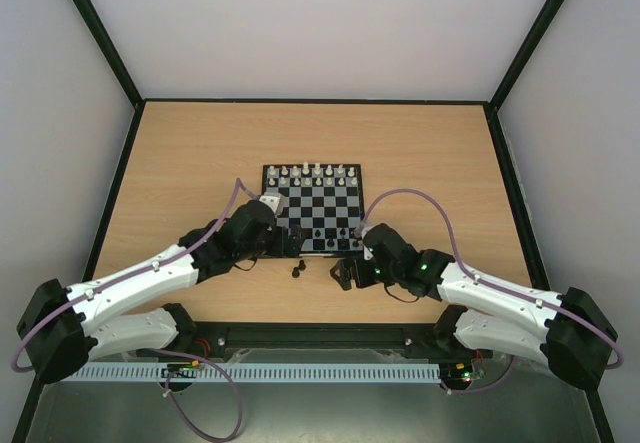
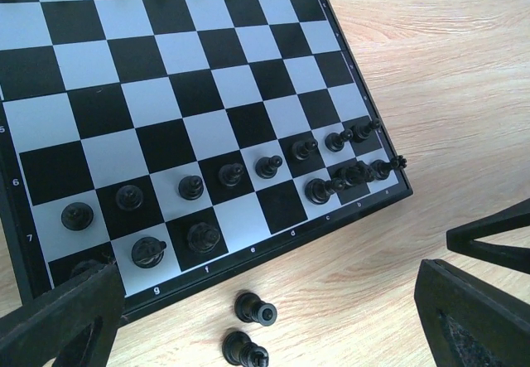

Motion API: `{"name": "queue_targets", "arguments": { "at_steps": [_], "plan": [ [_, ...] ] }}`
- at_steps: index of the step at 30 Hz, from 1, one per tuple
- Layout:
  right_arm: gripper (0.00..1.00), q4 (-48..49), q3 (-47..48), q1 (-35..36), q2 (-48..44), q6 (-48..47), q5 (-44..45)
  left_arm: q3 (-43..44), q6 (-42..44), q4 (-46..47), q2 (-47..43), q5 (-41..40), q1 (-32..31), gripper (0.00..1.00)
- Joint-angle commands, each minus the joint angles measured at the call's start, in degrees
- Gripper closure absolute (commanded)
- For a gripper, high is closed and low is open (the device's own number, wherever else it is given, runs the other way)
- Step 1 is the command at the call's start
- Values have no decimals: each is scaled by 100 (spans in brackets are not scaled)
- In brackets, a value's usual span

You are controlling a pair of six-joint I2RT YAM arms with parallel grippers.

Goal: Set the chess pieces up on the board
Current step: Pick up the chess piece at the center of the board.

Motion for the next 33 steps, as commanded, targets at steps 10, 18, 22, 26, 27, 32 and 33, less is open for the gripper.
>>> {"name": "queue_targets", "arguments": {
  "at_steps": [10,18,22,26,27,32,33],
  "plan": [
    [1,90,-37,42,-6,-50,28,62,40,73,187,-47,2,1],
    [1,216,-54,42,138,-109,19,154,102,53,326,-65,2,1],
    [1,269,-67,43,210,-103,19,189,155,62,423,-52,10,1],
    [1,285,-62,42,242,-91,30,156,172,147,458,0,65,1],
    [1,283,-59,40,249,-95,28,150,171,167,459,19,72,1],
    [2,290,-33,38,301,-124,21,100,140,206,400,40,110,1],
    [1,299,-32,38,316,-126,13,91,139,206,381,29,122,1]
  ]
}}
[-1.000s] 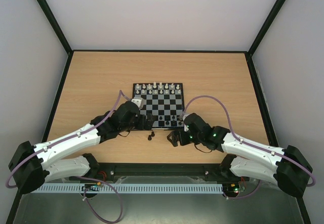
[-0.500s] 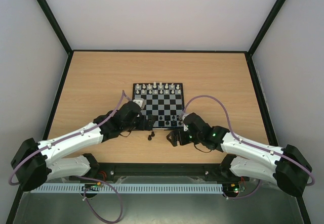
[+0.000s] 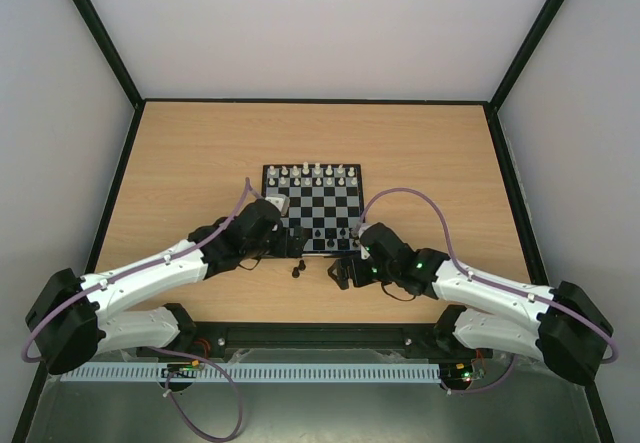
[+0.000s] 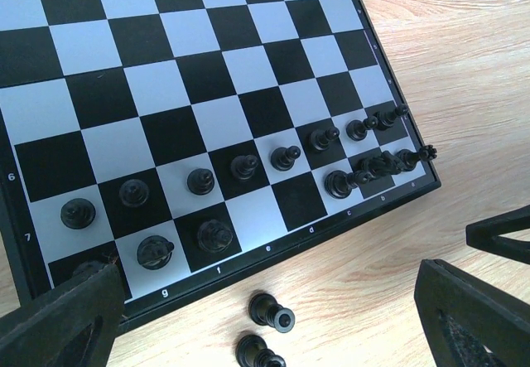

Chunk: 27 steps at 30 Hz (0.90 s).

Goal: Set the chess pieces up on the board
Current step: Pick up the chess piece at the center of the board.

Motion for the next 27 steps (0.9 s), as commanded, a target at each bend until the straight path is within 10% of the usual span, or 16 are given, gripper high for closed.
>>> {"name": "queue_targets", "arguments": {
  "at_steps": [1,27],
  "plan": [
    [1,52,-5,40,91,-78,13,37,37,149,-72,21,64,1],
    [1,60,-122,38,-58,-136,-69,36,-96,146,-52,-52,74,1]
  ]
}}
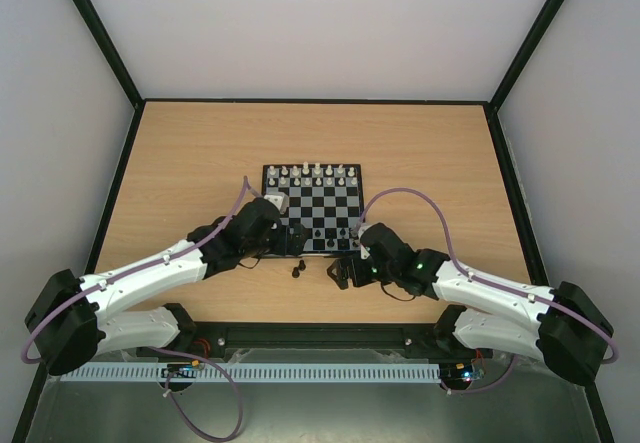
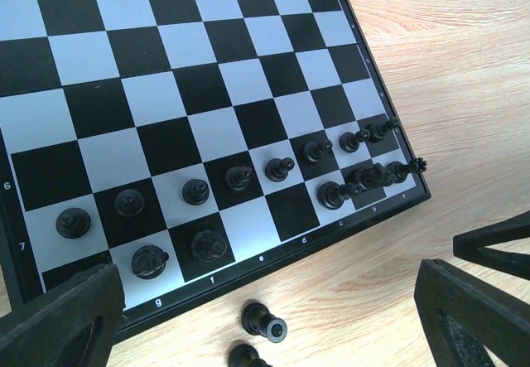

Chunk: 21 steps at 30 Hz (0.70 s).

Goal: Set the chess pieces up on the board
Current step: Pick up the chess piece at the center of the board.

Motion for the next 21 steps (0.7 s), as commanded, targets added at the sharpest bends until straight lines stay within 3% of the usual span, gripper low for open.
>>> {"name": "queue_targets", "arguments": {
  "at_steps": [1,21],
  "plan": [
    [1,-60,-77,38,-45,-137,-56,51,-42,14,-30,-99,35,1],
    [1,125,-260,42,-154,-297,-211,419,-129,-48,535,-227,36,1]
  ]
}}
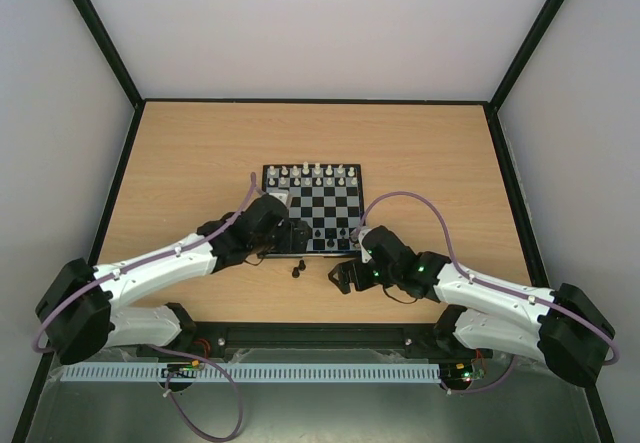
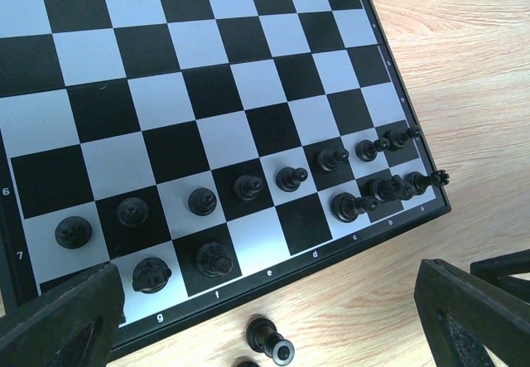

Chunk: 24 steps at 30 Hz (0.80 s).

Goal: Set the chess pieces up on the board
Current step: Pick up the chess piece at the center of the board.

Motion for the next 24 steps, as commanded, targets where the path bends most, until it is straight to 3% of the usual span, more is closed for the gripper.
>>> {"name": "queue_targets", "arguments": {
  "at_steps": [1,24],
  "plan": [
    [1,82,-88,39,-69,-113,-78,246,-16,-27,184,-92,36,1],
    [1,166,-88,42,63,-138,-105,221,-63,56,320,-74,163,1]
  ]
}}
